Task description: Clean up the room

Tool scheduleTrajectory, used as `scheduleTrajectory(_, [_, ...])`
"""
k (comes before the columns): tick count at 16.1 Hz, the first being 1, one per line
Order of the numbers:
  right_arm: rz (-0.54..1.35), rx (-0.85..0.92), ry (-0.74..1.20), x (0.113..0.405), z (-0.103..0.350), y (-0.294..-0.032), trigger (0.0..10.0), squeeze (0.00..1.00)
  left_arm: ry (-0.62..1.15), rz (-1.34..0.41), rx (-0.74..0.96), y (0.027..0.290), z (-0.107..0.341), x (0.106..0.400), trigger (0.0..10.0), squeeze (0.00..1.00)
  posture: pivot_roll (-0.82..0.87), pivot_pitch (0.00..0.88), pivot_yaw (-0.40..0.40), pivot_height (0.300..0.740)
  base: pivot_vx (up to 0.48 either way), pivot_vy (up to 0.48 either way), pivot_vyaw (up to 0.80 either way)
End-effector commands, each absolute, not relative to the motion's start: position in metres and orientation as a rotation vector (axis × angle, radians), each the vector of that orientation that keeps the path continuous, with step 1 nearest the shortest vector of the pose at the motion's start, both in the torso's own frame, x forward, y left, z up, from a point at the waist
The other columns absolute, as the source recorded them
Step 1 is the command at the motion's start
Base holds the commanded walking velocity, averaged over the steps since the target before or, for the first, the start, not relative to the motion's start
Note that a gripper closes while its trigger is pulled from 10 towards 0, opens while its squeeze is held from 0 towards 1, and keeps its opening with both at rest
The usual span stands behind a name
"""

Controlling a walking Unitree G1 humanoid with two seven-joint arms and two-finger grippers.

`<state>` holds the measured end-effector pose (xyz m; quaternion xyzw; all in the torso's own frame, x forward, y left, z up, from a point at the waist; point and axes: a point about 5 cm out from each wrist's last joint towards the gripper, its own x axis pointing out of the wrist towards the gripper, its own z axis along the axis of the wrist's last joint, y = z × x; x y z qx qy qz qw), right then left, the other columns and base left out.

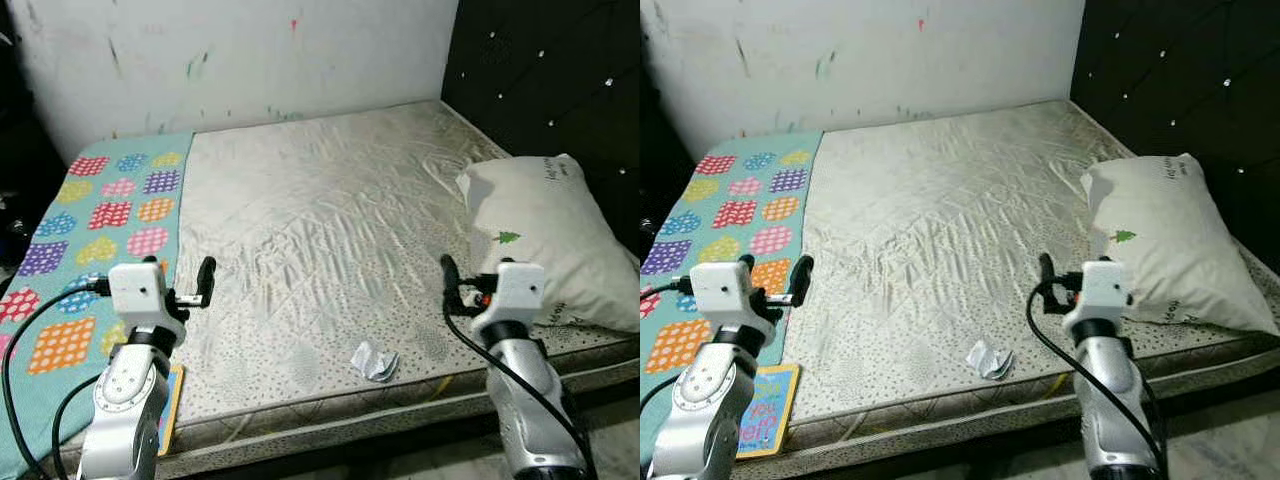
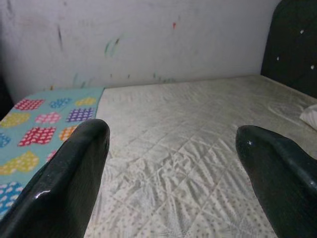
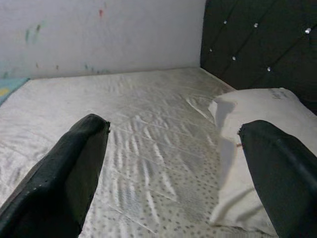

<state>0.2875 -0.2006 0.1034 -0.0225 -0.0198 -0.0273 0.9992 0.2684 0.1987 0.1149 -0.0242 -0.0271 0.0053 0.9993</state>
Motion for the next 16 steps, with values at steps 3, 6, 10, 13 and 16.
scheduleTrajectory(3, [-0.055, -0.074, -0.069, 0.29, 0.115, -0.205, 10.0, 0.0, -0.069, 0.057, -0.06, 0.203, 0.113, 0.272, 10.0, 0.0, -0.09, 0.0, 0.037, 0.74, 0.0, 0.0, 0.0])
scheduleTrajectory(6, [-0.068, -0.08, -0.067, 0.29, 0.116, -0.209, 10.0, 0.0, -0.071, 0.058, -0.062, 0.203, 0.113, 0.273, 10.0, 0.0, -0.09, 0.0, 0.045, 0.74, 0.0, 0.0, 0.0])
scheduleTrajectory(10, [-0.041, -0.065, -0.064, 0.289, 0.114, -0.2, 10.0, 0.0, -0.07, 0.044, -0.055, 0.201, 0.114, 0.271, 10.0, 0.0, -0.07, 0.0, 0.037, 0.74, 0.0, 0.0, 0.0])
scheduleTrajectory(13, [-0.017, -0.049, -0.052, 0.289, 0.113, -0.195, 10.0, 0.0, -0.076, 0.065, -0.058, 0.203, 0.114, 0.27, 10.0, 0.0, -0.07, 0.0, 0.03, 0.74, 0.0, 0.0, 0.0])
scheduleTrajectory(16, [0.001, -0.047, -0.046, 0.29, 0.113, -0.19, 10.0, 0.0, -0.075, 0.086, -0.061, 0.205, 0.114, 0.268, 10.0, 0.0, -0.06, 0.0, 0.025, 0.74, 0.0, 0.0, 0.0])
